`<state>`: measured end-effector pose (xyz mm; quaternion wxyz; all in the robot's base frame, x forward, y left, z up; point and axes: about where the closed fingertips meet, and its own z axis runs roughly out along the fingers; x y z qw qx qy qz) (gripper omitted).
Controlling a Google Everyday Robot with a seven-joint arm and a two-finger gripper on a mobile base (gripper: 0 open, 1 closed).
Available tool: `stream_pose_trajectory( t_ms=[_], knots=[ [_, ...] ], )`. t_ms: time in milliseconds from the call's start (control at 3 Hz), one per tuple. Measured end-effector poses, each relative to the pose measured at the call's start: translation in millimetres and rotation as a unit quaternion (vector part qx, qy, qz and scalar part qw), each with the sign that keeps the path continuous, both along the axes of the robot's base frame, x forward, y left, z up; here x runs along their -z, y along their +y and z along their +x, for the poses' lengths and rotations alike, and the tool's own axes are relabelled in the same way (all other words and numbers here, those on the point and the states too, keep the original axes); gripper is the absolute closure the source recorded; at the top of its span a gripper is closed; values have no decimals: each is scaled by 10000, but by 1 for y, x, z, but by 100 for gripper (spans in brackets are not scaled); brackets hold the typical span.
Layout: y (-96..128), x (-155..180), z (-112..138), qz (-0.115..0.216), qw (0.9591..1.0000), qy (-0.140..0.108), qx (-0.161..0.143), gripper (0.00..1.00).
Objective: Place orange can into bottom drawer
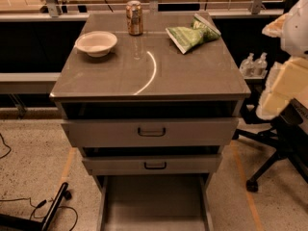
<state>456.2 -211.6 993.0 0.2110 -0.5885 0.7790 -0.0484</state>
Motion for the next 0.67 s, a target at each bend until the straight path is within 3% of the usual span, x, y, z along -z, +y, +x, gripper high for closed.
stream_pose_trajectory(
  t_ms=[333,667],
  knots=[
    [5,-17,64,955,9922,-717,344,0],
    [16,-42,125,1958,9699,-1339,547,0]
  ],
)
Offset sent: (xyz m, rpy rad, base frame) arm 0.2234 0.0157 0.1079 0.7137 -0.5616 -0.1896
